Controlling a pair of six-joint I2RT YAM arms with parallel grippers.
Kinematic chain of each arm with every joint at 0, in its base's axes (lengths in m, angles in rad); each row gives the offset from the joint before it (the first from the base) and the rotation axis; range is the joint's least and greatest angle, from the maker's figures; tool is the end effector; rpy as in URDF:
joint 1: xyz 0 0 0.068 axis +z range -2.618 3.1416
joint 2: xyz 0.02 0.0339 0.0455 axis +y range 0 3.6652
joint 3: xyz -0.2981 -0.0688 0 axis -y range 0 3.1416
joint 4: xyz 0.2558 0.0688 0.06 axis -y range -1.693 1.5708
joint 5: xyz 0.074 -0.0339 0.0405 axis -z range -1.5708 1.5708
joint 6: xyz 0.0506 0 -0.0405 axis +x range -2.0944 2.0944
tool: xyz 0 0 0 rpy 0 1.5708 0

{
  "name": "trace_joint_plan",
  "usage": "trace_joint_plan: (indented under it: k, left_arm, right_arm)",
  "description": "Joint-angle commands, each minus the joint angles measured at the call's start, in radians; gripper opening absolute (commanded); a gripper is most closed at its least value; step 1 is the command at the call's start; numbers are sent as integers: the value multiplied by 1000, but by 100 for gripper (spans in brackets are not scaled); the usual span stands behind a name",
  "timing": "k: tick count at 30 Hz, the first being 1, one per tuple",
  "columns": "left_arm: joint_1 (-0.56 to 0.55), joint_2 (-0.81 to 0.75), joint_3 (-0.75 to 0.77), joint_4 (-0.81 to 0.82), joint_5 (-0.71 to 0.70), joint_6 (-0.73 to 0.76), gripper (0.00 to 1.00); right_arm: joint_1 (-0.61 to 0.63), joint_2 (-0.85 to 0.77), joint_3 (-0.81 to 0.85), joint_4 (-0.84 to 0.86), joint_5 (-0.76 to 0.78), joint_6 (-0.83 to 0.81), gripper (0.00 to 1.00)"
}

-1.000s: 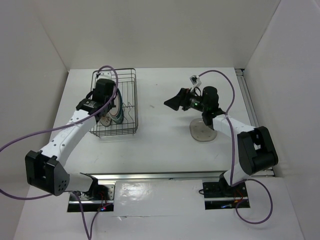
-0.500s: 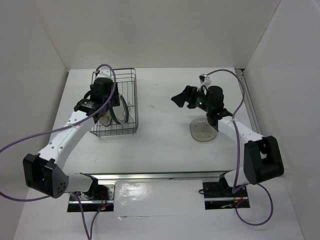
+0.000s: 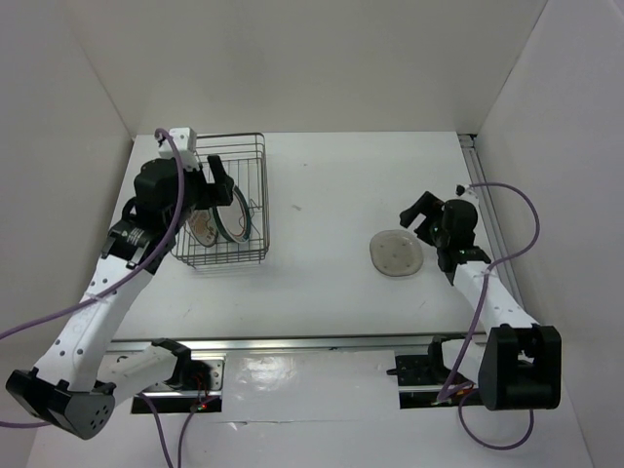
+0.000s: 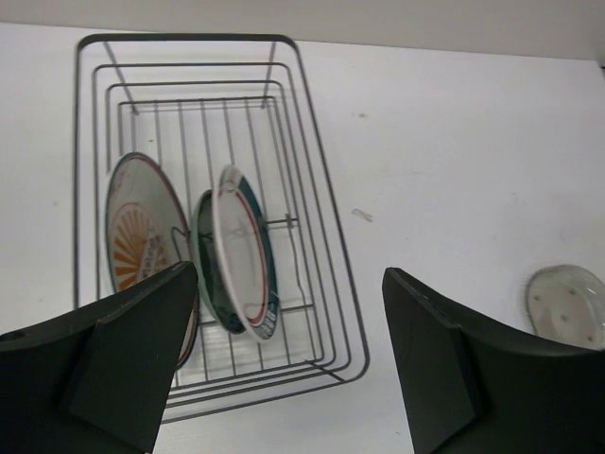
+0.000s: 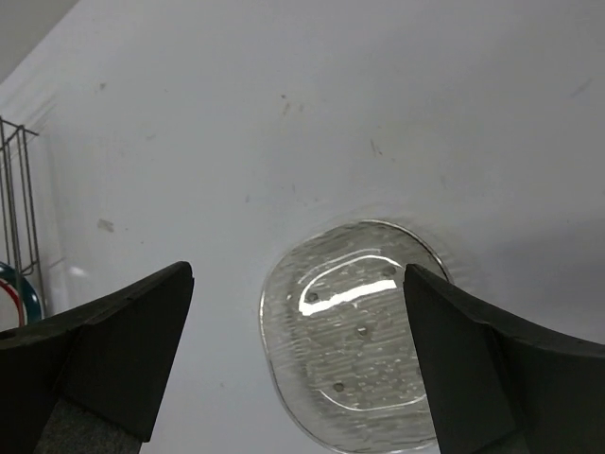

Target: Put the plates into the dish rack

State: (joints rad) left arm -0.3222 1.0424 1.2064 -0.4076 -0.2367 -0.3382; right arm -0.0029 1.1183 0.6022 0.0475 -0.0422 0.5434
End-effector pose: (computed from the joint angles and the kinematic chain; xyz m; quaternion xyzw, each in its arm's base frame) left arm 0.2237 -0.0622 0.4422 -0.0790 0.7817 -0.1103 0.6088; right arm 0.2529 0.0014 0.2513 0.2191 0.8232 0.1571 0.4997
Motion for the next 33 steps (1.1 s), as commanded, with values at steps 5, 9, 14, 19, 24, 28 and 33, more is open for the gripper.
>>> trace_joint_plan:
  k: [5, 9, 14, 19, 24, 28, 33]
  left_arm:
    - [0, -2, -15, 64, 214, 13, 94]
    - [0, 8, -24, 64, 235, 22, 94]
    - [0, 8, -24, 64, 257, 22, 94]
    - [0, 8, -24, 64, 257, 22, 94]
    - [0, 8, -24, 64, 257, 31, 94]
    - [0, 8, -24, 64, 257, 31, 94]
    - [0, 18, -24, 64, 257, 31, 94]
  right_arm:
    - [-55, -45, -71, -138, 45, 32, 94]
    - [-65, -5, -96, -138, 36, 10, 93]
    - [-75, 38, -96, -138, 59, 1, 91]
    - [-75, 112, -105, -124, 2, -8, 81]
    - [-75, 158, -114, -104, -21, -17, 69]
    - [-75, 178, -114, -104, -21, -17, 39]
    - [-75, 178, -114, -104, -21, -17, 0]
